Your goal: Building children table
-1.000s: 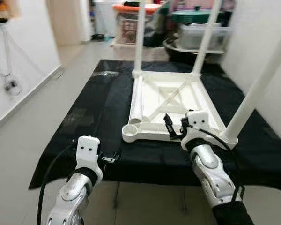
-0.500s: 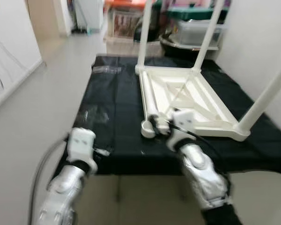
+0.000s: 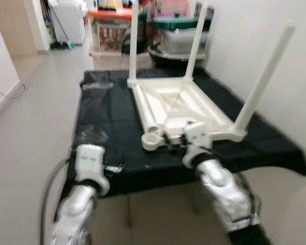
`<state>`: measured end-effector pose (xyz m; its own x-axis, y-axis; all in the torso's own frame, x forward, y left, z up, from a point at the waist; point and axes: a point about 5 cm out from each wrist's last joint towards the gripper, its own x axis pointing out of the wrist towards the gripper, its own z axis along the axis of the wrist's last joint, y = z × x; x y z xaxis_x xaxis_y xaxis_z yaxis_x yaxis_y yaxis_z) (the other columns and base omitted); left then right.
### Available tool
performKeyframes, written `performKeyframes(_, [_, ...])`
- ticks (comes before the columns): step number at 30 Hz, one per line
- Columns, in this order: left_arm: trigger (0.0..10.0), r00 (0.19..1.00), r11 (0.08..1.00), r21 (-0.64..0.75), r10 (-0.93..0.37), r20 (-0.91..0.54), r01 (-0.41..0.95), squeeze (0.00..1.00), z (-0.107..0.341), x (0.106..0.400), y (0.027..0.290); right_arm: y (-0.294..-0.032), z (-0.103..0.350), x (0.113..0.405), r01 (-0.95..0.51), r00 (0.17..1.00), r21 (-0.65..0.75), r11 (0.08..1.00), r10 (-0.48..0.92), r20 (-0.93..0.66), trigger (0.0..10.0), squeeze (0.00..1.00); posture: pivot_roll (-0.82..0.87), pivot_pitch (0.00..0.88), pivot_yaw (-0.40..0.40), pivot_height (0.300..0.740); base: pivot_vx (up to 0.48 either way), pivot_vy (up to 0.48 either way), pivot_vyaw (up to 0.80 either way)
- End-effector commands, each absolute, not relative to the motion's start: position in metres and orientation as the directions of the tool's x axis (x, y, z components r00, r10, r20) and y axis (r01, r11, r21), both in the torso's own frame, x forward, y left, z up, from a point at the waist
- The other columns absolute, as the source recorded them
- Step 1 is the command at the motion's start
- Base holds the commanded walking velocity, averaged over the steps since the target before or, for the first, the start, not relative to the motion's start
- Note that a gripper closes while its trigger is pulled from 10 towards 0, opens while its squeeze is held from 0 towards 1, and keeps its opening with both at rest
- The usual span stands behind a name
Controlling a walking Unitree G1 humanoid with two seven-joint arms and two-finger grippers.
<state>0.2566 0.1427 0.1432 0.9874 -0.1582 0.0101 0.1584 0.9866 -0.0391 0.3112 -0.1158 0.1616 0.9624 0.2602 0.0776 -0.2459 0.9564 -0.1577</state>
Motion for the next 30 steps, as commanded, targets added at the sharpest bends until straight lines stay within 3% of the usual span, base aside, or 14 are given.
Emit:
performKeyframes(1, [10.0, 0.989, 0.989, -0.039, -0.146, 0.005, 0.146, 0.0, 0.143, 0.258, 0.146, -0.112, 0.157, 0.313, -0.26, 0.961, -0.163, 0.952, 0.271, 0.048, 10.0, 0.0, 0.09, 0.0, -0.079, 0.74, 0.304, 0.0, 0.0])
performKeyframes(21, [10.0, 0.987, 0.986, -0.041, -0.159, 0.001, 0.159, 0.0, 0.14, 0.26, 0.141, -0.115, 0.15, 0.313, -0.254, 0.966, -0.165, 0.953, 0.259, 0.009, 10.0, 0.0, 0.08, 0.0, -0.072, 0.74, 0.301, 0.0, 0.24])
performKeyframes(30, [10.0, 0.994, 0.995, -0.005, -0.103, -0.033, 0.102, 0.0, 0.133, 0.26, 0.146, -0.122, 0.149, 0.313, -0.245, 0.968, -0.182, 0.952, 0.249, 0.0, 10.0, 0.0, 0.07, 0.0, -0.077, 0.74, 0.0, 0.0, 0.0])
